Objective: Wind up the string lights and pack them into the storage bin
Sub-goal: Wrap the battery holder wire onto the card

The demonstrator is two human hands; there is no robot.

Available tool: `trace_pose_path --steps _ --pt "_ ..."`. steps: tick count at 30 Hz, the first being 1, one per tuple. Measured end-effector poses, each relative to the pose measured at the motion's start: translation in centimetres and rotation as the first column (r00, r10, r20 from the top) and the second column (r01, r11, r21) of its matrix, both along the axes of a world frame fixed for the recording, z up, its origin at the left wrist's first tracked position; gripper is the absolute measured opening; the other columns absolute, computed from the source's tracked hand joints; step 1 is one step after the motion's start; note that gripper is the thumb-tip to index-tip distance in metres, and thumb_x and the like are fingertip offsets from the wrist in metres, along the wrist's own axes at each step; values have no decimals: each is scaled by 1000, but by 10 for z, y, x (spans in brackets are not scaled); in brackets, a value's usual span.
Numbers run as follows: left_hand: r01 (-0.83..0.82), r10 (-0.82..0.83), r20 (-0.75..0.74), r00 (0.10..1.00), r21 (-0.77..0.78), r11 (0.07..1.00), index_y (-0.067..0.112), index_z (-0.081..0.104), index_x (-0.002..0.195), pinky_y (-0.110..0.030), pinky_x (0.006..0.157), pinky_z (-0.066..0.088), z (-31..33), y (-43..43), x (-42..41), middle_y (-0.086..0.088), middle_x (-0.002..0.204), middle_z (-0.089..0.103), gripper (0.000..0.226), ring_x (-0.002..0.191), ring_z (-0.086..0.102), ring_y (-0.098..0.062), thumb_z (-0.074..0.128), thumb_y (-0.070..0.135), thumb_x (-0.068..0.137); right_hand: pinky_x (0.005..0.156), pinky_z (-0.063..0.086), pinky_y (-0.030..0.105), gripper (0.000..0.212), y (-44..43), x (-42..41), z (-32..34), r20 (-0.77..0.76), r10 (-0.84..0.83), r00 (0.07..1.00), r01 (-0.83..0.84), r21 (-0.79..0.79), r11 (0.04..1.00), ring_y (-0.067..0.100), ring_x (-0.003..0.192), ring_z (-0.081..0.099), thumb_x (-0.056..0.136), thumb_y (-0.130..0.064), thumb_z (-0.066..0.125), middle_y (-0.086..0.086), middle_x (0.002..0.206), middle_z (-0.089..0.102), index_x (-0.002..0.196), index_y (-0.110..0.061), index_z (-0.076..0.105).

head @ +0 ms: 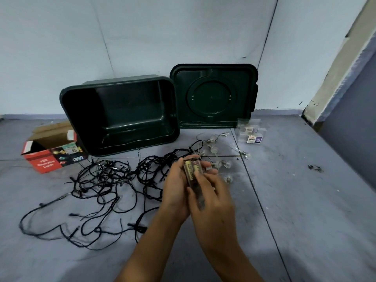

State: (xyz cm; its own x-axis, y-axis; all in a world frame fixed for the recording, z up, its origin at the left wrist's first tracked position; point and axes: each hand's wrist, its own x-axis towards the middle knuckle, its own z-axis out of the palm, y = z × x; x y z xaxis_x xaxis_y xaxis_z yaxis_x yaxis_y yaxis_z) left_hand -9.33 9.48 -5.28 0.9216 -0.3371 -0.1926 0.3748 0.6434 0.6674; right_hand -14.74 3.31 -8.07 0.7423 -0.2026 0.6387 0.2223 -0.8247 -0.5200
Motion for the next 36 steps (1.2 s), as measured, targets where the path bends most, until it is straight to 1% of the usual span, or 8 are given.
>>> trace_pose_path --steps 7,10,13,16,19,24,29,36 --pt "29 -29 -4 1000 18 999 12 70 73 -40 80 48 -2 -5 0 -15 79 66 53 79 63 -27 25 30 96 78 50 22 37 -2 9 -4 32 -47 998 47 4 999 24 91 64 74 -15 67 13 101 65 109 -4 67" --pt "25 -25 -19 999 -7 1000 10 65 87 -44 85 48 -5 -4 3 -15 82 66 46 85 63 -31 25 29 97 77 53 23 30 -3 12 -5 67 -23 997 22 20 1000 22 92 63 83 -22 58 10 101 66 106 -5 69" --pt "12 -13 -29 999 -14 1000 8 56 96 -46 91 46 -6 -3 7 -14 82 68 39 89 63 -31 24 30 97 79 43 6 27 -6 14 4 12 93 996 -93 245 965 0 95 56 89 -23 53 -6 101 58 111 -17 67" --pt "11 -10 -22 1000 37 999 8 58 96 -41 83 48 -5 -2 10 -14 88 69 42 85 64 -27 23 31 98 76 48 9 30 -10 14 11 -204 245 948 -70 616 785 -7 94 56 88 -17 62 -16 103 58 105 -40 55" --pt "15 -17 22 1000 87 996 11 59 94 -40 81 49 -5 0 11 -11 87 71 43 93 65 -22 21 31 98 73 57 30 17 -21 14 16 -286 460 841 -18 834 551 12 85 66 87 -22 62 -1 93 70 101 -32 61" --pt "47 -53 67 996 91 995 9 57 95 -37 76 49 -3 -1 9 -10 81 69 42 83 65 -21 19 28 97 66 54 36 7 -23 15 16 -290 431 854 -62 767 638 26 78 65 89 -28 57 8 83 70 89 -29 64" --pt "111 -123 70 990 155 982 9 57 104 -39 83 49 3 1 12 -15 90 70 42 90 64 -26 22 31 97 64 53 33 26 -21 14 17 -277 404 871 -48 772 634 19 71 64 82 -46 52 6 79 69 87 -25 66" --pt "221 -522 176 835 761 610 7 65 95 -32 78 56 41 49 26 -4 82 70 38 80 65 -19 55 40 78 46 40 14 35 -55 17 47 -334 599 727 -287 645 708 -2 47 51 74 -53 51 -9 60 59 81 -21 64"
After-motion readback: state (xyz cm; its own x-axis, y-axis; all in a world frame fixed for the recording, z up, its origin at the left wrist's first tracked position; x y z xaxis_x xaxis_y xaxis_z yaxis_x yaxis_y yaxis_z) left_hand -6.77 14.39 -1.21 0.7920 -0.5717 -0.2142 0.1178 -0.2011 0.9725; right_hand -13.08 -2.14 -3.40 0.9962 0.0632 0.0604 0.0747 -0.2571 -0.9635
